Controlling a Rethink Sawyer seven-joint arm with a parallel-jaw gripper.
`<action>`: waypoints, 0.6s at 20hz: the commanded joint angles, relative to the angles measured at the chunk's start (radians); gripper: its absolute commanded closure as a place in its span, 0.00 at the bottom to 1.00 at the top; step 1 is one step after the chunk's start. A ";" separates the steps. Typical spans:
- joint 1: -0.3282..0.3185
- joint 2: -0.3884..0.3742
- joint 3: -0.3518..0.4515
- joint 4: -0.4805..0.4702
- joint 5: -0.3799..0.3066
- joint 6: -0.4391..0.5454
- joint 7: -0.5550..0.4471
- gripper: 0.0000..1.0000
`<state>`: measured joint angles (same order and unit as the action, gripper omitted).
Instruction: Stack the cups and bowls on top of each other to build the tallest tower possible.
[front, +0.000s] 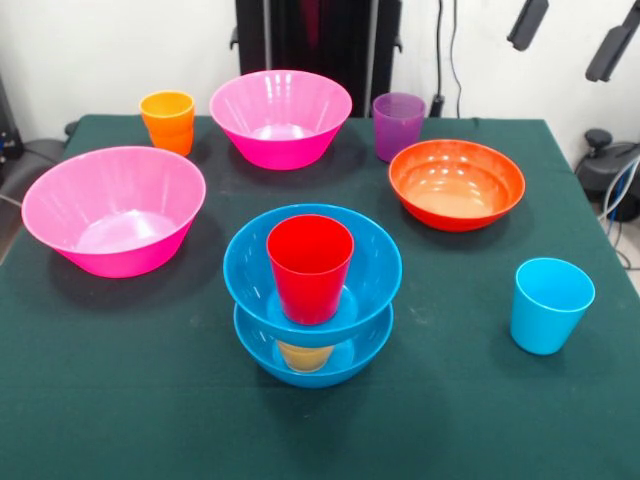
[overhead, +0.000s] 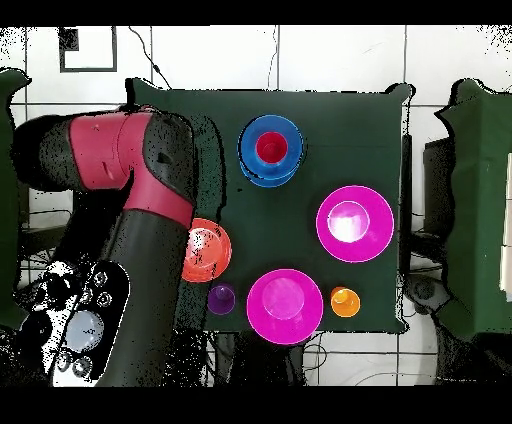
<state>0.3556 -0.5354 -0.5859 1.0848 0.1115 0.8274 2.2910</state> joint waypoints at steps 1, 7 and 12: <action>0.014 -0.038 0.041 0.208 -0.017 -0.066 0.179 0.00; 0.014 -0.054 0.036 0.315 -0.028 -0.170 0.181 0.00; -0.003 -0.082 0.042 0.407 -0.037 -0.249 0.148 0.00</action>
<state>0.3678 -0.6155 -0.6097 1.2837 0.1099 0.6638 2.2910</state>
